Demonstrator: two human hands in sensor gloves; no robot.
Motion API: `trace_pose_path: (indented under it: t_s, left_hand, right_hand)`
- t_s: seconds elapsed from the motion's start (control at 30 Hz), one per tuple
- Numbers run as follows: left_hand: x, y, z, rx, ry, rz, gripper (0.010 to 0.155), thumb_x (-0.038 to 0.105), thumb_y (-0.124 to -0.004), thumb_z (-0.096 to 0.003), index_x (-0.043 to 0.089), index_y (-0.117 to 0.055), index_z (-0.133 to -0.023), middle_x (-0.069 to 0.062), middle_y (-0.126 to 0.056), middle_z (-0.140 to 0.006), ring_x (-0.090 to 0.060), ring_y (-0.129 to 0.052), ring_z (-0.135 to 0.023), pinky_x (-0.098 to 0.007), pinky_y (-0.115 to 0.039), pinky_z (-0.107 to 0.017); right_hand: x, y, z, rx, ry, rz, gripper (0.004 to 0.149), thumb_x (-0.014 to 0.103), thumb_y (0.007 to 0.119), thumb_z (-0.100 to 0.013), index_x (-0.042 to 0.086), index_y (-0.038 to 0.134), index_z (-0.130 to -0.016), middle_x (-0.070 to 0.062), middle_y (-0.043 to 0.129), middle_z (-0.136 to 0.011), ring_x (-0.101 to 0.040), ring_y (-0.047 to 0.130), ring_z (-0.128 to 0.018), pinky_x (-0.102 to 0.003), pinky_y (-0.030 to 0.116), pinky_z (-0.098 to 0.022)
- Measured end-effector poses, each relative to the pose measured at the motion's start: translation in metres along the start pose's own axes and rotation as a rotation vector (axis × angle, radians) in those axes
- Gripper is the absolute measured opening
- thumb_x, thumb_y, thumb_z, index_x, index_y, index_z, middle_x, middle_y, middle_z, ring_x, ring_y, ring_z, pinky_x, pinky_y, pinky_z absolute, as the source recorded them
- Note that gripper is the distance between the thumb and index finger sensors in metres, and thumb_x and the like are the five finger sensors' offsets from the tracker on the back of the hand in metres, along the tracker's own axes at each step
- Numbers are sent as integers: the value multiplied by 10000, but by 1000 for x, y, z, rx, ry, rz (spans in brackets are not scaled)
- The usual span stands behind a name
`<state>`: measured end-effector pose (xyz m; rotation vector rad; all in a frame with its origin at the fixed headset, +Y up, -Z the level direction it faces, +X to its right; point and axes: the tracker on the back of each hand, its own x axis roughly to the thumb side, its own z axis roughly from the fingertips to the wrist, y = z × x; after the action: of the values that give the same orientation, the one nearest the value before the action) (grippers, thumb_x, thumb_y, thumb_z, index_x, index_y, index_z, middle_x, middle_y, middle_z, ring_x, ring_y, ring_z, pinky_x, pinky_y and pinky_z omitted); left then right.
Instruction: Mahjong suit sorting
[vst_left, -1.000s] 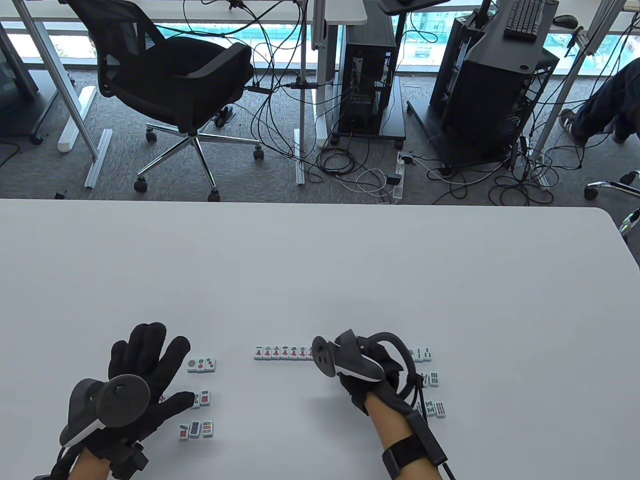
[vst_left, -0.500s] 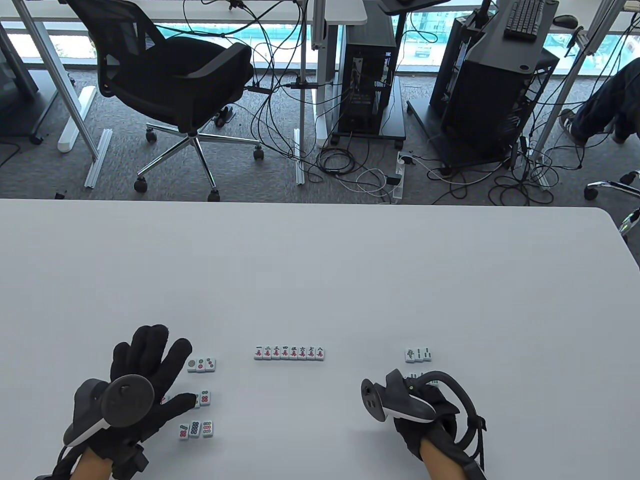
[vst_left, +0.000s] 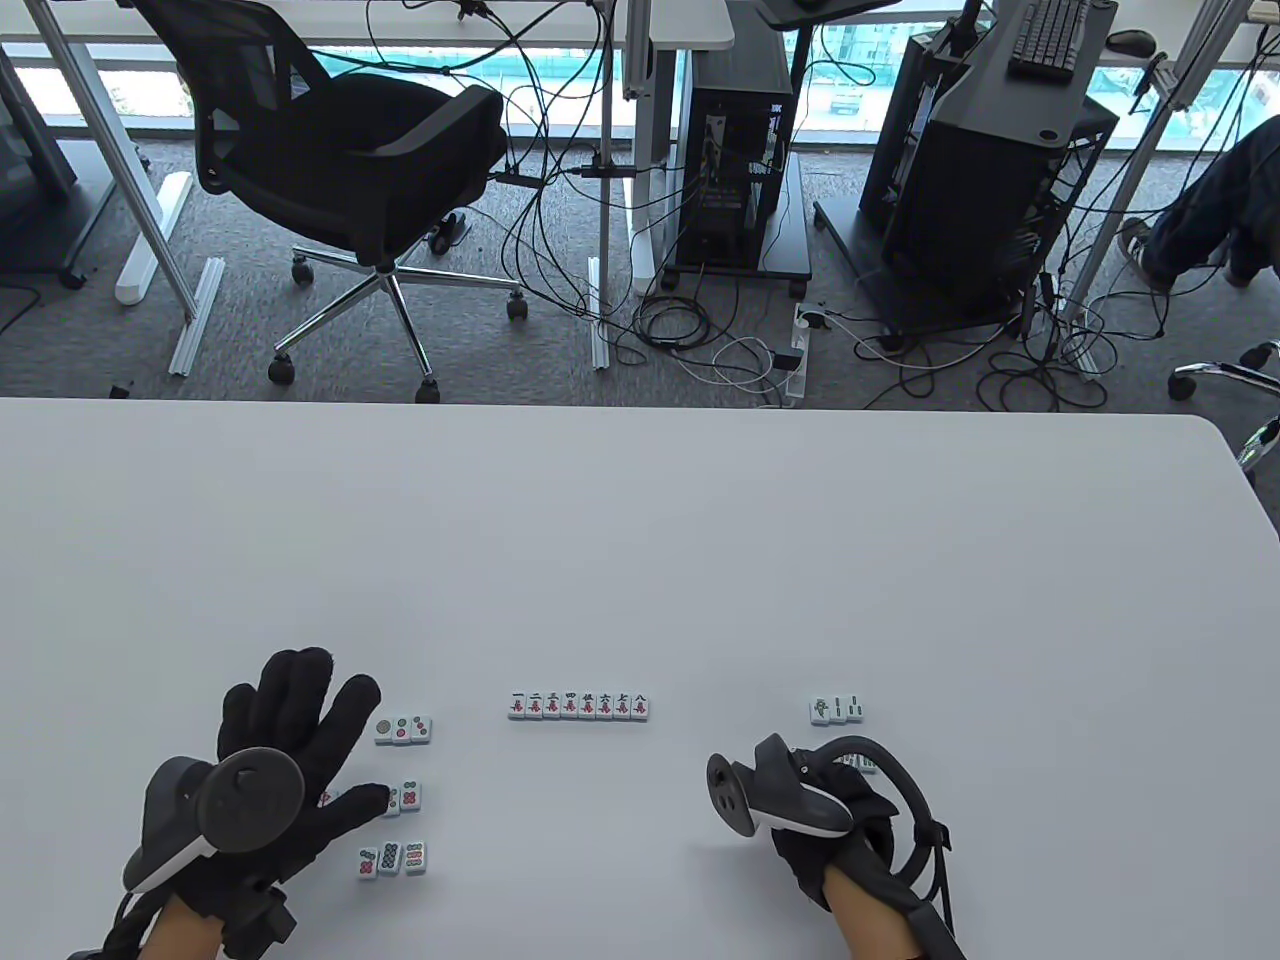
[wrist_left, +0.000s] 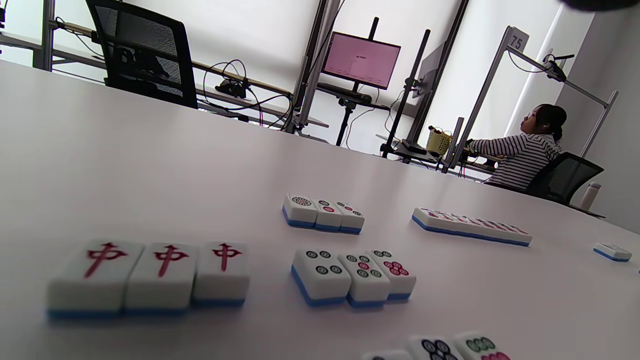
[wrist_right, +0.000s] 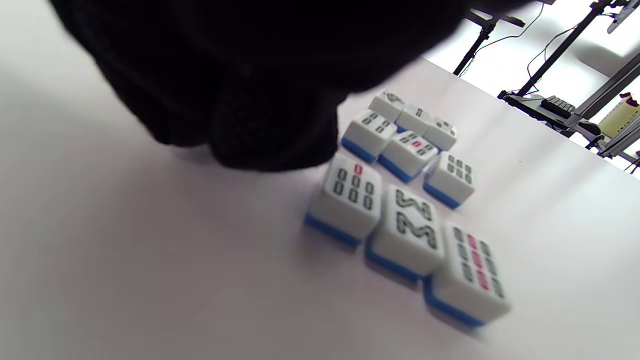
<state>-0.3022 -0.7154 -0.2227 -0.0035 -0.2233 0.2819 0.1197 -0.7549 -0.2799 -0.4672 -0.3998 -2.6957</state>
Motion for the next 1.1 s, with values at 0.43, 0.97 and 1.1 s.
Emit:
trace_pose_path:
  t_s: [0.43,0.97,1.1]
  left_hand:
    - [-1,2,0,1,-1,9,874,773,-593,-359,445,-231,-1084,142,83,-1123,-190,59,-1121,-570,-69,-789]
    - [0,3,0,1,-13,16,874,774,-592,-361,445,-231,-1086,140,82,-1125,-191,59,-1122,-570,-68,-790]
    - [0,3,0,1,-10,17,874,773,-592,-362,443,-232,-1086,140,81,-1126,-192,59,-1121,-569,-68,-790]
  right_hand:
    - [45,-44,-66,-261,-28,-113,579,360,871,-343,63,787,-832,-19,988,-404,-104,901,-95,-263,822,-57]
    - [60,-42,-87,-199,-28,-94,604,393,828,-374,120,726,-904,-29,983,-448,-115,912,-136,-272,832,-89]
    - [54,-48,-71,-265,-32,-80,666,437,796,-380,131,655,-955,-43,975,-526,-138,935,-207,-291,851,-146]
